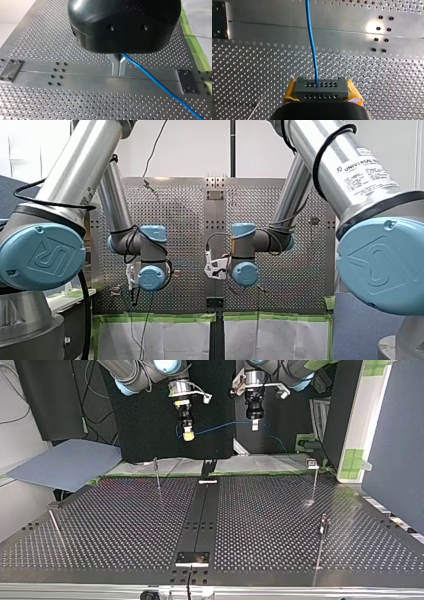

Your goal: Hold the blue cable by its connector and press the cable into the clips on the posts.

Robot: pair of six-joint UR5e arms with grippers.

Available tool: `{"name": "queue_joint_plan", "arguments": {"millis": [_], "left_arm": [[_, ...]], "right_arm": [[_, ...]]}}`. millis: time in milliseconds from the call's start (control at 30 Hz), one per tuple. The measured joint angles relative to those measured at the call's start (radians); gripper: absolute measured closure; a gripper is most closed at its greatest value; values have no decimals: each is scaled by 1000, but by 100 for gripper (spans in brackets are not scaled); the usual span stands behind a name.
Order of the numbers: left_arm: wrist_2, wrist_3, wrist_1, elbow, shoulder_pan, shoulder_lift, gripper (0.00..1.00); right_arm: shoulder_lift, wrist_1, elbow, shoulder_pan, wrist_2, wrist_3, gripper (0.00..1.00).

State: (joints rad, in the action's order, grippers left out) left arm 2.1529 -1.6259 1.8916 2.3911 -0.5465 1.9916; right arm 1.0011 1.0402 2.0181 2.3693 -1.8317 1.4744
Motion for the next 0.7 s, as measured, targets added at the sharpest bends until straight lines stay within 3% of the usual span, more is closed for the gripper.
{"name": "queue_joint_plan", "arguments": {"millis": [500,700], "left_arm": [[-11,7,11,11,0,8,100],[-21,10,55,21,0,13,100]], "right_arm": [[-1,-1,-1,1,-1,-1,100],[-41,-41,-16,38,-4,-11,100]]}}
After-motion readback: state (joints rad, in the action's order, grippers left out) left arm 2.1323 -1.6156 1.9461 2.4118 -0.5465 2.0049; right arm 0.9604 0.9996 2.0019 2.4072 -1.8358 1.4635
